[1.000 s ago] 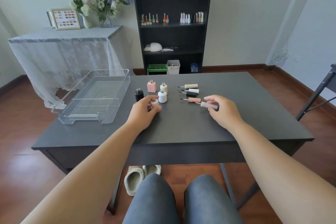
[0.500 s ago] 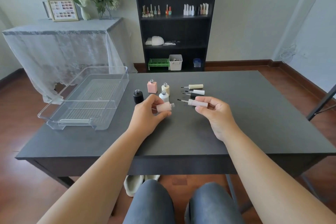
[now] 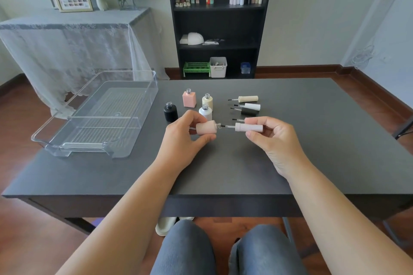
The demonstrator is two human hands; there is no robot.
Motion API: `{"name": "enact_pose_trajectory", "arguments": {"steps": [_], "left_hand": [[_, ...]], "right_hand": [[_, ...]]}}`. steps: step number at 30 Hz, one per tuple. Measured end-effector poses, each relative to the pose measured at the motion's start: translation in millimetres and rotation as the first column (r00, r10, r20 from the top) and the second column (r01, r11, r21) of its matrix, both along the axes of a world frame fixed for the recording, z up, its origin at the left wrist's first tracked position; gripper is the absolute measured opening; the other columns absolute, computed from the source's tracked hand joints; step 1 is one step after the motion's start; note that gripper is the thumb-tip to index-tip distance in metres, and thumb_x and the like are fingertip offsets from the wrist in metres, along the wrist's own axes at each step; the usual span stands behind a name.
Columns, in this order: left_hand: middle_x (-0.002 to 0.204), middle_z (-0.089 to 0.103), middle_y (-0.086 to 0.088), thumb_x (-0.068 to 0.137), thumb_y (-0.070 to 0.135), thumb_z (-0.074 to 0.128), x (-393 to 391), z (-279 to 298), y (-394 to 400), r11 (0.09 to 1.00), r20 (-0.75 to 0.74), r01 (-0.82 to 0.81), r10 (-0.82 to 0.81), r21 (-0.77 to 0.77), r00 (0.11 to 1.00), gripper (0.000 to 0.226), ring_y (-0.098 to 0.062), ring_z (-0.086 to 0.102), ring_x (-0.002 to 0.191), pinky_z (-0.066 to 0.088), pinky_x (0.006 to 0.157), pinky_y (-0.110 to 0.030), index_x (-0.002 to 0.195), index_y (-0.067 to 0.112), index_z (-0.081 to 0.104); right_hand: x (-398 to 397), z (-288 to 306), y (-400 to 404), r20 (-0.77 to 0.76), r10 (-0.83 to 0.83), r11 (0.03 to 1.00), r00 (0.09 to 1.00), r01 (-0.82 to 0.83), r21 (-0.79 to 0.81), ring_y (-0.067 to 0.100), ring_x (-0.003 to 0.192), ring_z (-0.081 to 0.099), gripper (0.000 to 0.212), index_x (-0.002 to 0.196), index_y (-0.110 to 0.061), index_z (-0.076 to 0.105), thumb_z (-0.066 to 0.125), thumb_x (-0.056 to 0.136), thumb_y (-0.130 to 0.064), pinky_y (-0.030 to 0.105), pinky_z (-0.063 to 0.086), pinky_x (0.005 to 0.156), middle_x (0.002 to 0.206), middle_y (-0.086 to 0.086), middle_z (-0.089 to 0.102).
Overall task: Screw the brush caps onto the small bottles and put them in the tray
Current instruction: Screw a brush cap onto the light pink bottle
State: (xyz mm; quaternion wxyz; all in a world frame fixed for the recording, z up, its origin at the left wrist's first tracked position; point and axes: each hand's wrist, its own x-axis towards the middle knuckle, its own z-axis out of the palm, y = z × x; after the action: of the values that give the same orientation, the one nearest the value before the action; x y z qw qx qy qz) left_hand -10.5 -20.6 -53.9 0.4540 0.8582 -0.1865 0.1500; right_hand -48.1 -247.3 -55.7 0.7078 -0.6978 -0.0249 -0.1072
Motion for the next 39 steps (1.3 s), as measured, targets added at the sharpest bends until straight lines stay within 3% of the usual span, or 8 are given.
{"name": "enact_pose_trajectory", "arguments": {"steps": [9, 16, 20, 23, 26, 30, 36, 39], "left_hand": [[0.093, 0.067, 0.015, 0.071, 0.023, 0.084, -5, 1, -1, 1.000, 0.013, 0.010, -0.010, -0.006, 1.000, 0.033, 0.005, 0.058, 0.090, 0.039, 0.074, -0.001, 0.093, 0.026, 0.059], [0.098, 0.065, 0.015, 0.069, 0.026, 0.086, -8, 2, -5, 0.993, 0.061, 0.083, -0.088, 0.083, 0.994, 0.033, -0.001, 0.061, 0.087, 0.047, 0.076, -0.010, 0.095, 0.024, 0.064], [0.095, 0.063, 0.013, 0.069, 0.024, 0.086, -10, 1, -5, 0.990, 0.088, 0.109, -0.116, 0.085, 0.989, 0.034, -0.004, 0.062, 0.084, 0.052, 0.077, -0.015, 0.098, 0.021, 0.068], [0.095, 0.065, 0.010, 0.070, 0.021, 0.086, -10, 2, -5, 0.990, 0.088, 0.126, -0.131, 0.060, 0.987, 0.037, -0.006, 0.063, 0.083, 0.053, 0.079, -0.015, 0.104, 0.021, 0.072], [0.091, 0.068, 0.013, 0.072, 0.028, 0.084, -10, 4, -2, 0.990, -0.029, 0.144, -0.144, 0.006, 0.989, 0.034, -0.001, 0.062, 0.079, 0.048, 0.074, -0.011, 0.104, 0.028, 0.073], [0.076, 0.072, -0.003, 0.076, 0.047, 0.071, -12, 10, 4, 0.947, -0.303, 0.243, -0.299, -0.208, 0.905, 0.021, -0.009, 0.062, 0.067, 0.054, 0.069, -0.024, 0.095, 0.037, 0.074], [0.069, 0.071, 0.008, 0.080, 0.044, 0.063, -10, 12, 8, 0.922, -0.356, 0.281, -0.365, -0.268, 0.860, 0.022, -0.006, 0.062, 0.062, 0.050, 0.064, -0.017, 0.093, 0.031, 0.075], [0.086, 0.074, 0.000, 0.072, 0.037, 0.075, -10, 9, 9, 0.914, -0.314, 0.267, -0.361, -0.304, 0.878, 0.025, -0.015, 0.067, 0.077, 0.055, 0.075, -0.024, 0.096, 0.032, 0.075]], "right_hand": [[-5, 2, 4, 0.028, 0.015, 0.997, 0.999, -0.013, -0.075, 0.009, 0.082, 0.064, 0.029, 0.089, -0.033, 0.076, 0.072, 0.076, -0.007, 0.016, 0.051, 0.075, 0.099, -0.011, 0.075], [-5, 3, 9, 0.134, 0.049, 0.971, 0.990, -0.016, -0.238, 0.015, 0.093, 0.065, 0.039, 0.089, -0.030, 0.074, 0.071, 0.079, 0.007, 0.023, 0.051, 0.085, 0.102, -0.006, 0.065], [-8, 1, 15, 0.304, 0.036, 0.835, 0.952, 0.139, -0.533, 0.020, 0.099, 0.063, 0.029, 0.097, -0.015, 0.075, 0.074, 0.077, 0.005, 0.015, 0.045, 0.091, 0.099, -0.002, 0.066], [-10, 2, 20, 0.453, 0.032, 0.713, 0.891, 0.297, -0.636, 0.028, 0.095, 0.064, 0.027, 0.098, -0.007, 0.075, 0.075, 0.075, 0.007, 0.012, 0.040, 0.092, 0.095, 0.004, 0.071], [-13, 4, 21, 0.593, 0.033, 0.653, 0.805, 0.432, -0.622, 0.030, 0.089, 0.064, 0.022, 0.092, -0.006, 0.077, 0.075, 0.075, 0.008, 0.024, 0.045, 0.089, 0.093, 0.005, 0.073], [-16, 4, 20, 0.679, 0.077, 0.679, 0.730, 0.461, -0.572, 0.026, 0.089, 0.063, 0.016, 0.092, -0.006, 0.077, 0.074, 0.079, 0.003, 0.036, 0.051, 0.088, 0.094, 0.004, 0.074], [-14, 3, 20, 0.646, 0.164, 0.691, 0.745, 0.381, -0.614, 0.021, 0.095, 0.059, 0.016, 0.095, -0.004, 0.075, 0.071, 0.081, 0.003, 0.043, 0.051, 0.090, 0.096, 0.007, 0.072], [-14, 4, 20, 0.559, 0.166, 0.706, 0.812, 0.298, -0.642, 0.016, 0.096, 0.058, 0.020, 0.101, -0.003, 0.074, 0.070, 0.082, 0.002, 0.029, 0.049, 0.091, 0.094, 0.006, 0.070]]}}
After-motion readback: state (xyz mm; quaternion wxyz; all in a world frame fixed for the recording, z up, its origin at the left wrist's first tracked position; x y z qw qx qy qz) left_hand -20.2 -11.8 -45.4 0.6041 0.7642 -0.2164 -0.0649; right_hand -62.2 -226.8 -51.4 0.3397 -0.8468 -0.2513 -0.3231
